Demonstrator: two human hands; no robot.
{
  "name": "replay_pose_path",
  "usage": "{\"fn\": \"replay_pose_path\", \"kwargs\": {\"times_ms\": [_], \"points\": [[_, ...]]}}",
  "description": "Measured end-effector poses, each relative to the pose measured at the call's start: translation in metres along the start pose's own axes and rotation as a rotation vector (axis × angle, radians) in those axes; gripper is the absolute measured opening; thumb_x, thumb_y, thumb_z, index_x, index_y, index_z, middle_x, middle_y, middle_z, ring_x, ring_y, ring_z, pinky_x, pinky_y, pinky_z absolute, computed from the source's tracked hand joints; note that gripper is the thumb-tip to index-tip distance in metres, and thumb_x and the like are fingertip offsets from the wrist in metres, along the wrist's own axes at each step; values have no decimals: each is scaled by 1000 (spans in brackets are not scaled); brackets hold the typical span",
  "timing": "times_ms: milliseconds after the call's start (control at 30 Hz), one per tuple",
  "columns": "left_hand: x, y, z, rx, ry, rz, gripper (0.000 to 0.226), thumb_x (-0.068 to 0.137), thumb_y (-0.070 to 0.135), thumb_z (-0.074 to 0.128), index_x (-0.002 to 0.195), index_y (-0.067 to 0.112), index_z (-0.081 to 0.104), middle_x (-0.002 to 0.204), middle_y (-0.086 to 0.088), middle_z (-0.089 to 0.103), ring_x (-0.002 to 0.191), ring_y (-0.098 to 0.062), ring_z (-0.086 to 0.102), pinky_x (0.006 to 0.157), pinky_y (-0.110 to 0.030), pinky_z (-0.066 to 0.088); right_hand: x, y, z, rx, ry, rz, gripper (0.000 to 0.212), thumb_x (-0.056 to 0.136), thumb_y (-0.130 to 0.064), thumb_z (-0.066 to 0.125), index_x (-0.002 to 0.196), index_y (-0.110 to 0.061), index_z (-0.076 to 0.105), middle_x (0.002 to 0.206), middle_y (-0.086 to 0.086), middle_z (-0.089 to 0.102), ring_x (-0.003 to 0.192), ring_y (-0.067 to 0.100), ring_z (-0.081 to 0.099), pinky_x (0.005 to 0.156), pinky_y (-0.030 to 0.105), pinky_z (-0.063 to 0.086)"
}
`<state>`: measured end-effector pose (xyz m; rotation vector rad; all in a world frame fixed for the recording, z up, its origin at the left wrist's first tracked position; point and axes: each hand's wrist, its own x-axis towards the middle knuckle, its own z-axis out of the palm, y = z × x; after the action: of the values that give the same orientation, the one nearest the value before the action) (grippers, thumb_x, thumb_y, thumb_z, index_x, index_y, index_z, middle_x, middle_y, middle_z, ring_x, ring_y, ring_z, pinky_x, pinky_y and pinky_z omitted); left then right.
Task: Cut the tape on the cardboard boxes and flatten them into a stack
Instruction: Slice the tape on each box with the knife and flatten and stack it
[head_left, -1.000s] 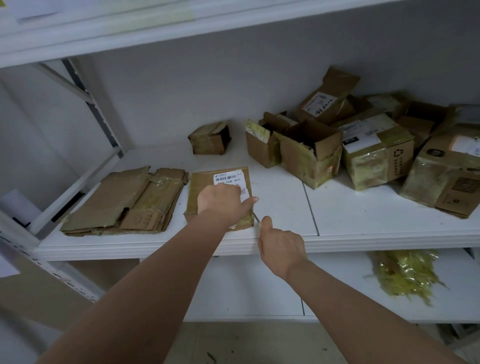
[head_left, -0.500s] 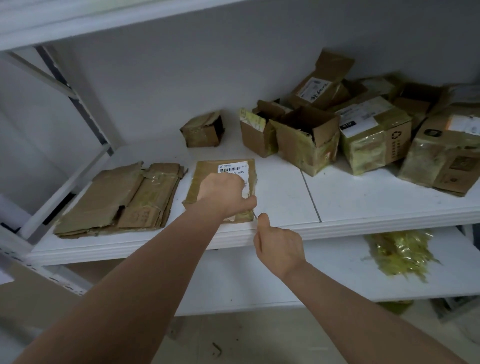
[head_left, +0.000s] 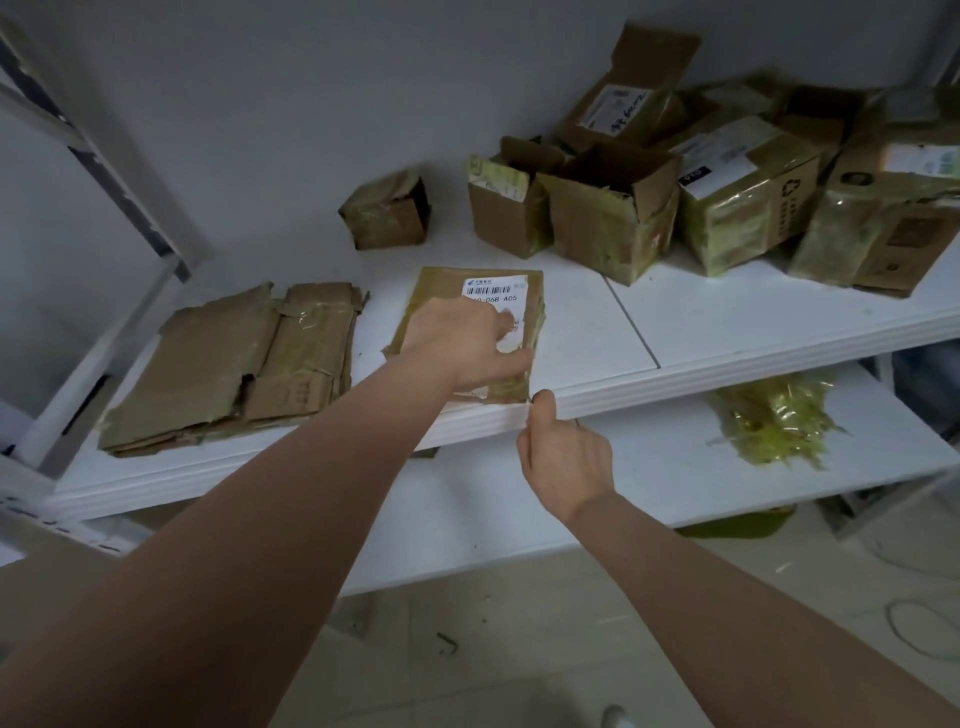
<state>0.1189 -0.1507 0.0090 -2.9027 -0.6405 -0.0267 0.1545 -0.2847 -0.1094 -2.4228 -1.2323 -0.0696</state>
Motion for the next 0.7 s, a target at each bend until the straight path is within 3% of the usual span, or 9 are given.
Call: {"fn": "replay_pose_path", "kwargs": {"times_ms": [100, 200, 333, 400, 467, 600, 667, 700], "points": [[0, 0, 2, -5, -10, -23, 37, 89, 64, 39, 84, 28, 47, 80, 3, 48, 80, -20, 44, 64, -29, 32, 0, -1, 3, 3, 7, 20, 23, 94, -19, 45, 112, -4, 47, 52, -3, 32, 48, 27, 37, 43, 26, 12], [-1, 1, 0, 12, -33, -19, 41, 90, 64, 36, 90, 27, 53, 84, 1, 51, 83, -22, 46, 63, -29, 32, -3, 2, 6, -42, -80, 52, 27, 98, -23, 35, 120, -7, 39, 56, -4, 35, 57, 28, 46, 48, 30, 25], [-2, 3, -3, 24, -48, -36, 54, 91, 66, 31, 114, 26, 61, 105, -3, 63, 100, -26, 57, 63, -30, 33, -27, 8, 10, 10, -184, 102, 24, 99, -25, 31, 117, -10, 37, 72, 2, 57, 72, 30, 62, 57, 30, 35], [-2, 4, -2, 22, -60, -53, 65, 86, 76, 30, 114, 27, 61, 106, -1, 64, 101, -25, 58, 63, -30, 35, -30, 8, 4, 33, -130, 100, 22, 100, -26, 28, 113, -10, 37, 73, 4, 57, 73, 31, 62, 58, 31, 35], [-3, 8, -3, 44, -68, -66, 59, 84, 76, 36, 106, 27, 61, 102, 0, 63, 97, -24, 57, 64, -29, 36, -23, 12, -7, 59, -27, 161, 22, 100, -27, 27, 111, -11, 38, 76, 6, 62, 74, 34, 62, 58, 32, 34], [-12, 0, -8, -95, -105, -10, 22, 86, 42, 54, 86, 20, 51, 86, 2, 55, 85, -24, 53, 59, -30, 36, -3, 30, -33, 44, 126, 225, 23, 101, -29, 25, 109, -14, 40, 73, 6, 61, 73, 34, 61, 58, 33, 34], [-16, -16, -6, -275, -165, 48, 17, 82, 21, 57, 98, 16, 58, 96, -1, 60, 93, -28, 56, 71, -35, 47, 3, 38, -41, 48, 184, 230, 22, 101, -29, 27, 107, -14, 42, 73, 6, 59, 73, 33, 59, 56, 32, 33], [-18, -25, -4, -331, -185, 49, 30, 82, 14, 57, 111, 17, 59, 109, -1, 62, 101, -28, 56, 83, -38, 49, 5, 42, -43, 60, 200, 233, 21, 101, -28, 29, 107, -14, 44, 75, 6, 59, 74, 33, 58, 56, 32, 33]]}}
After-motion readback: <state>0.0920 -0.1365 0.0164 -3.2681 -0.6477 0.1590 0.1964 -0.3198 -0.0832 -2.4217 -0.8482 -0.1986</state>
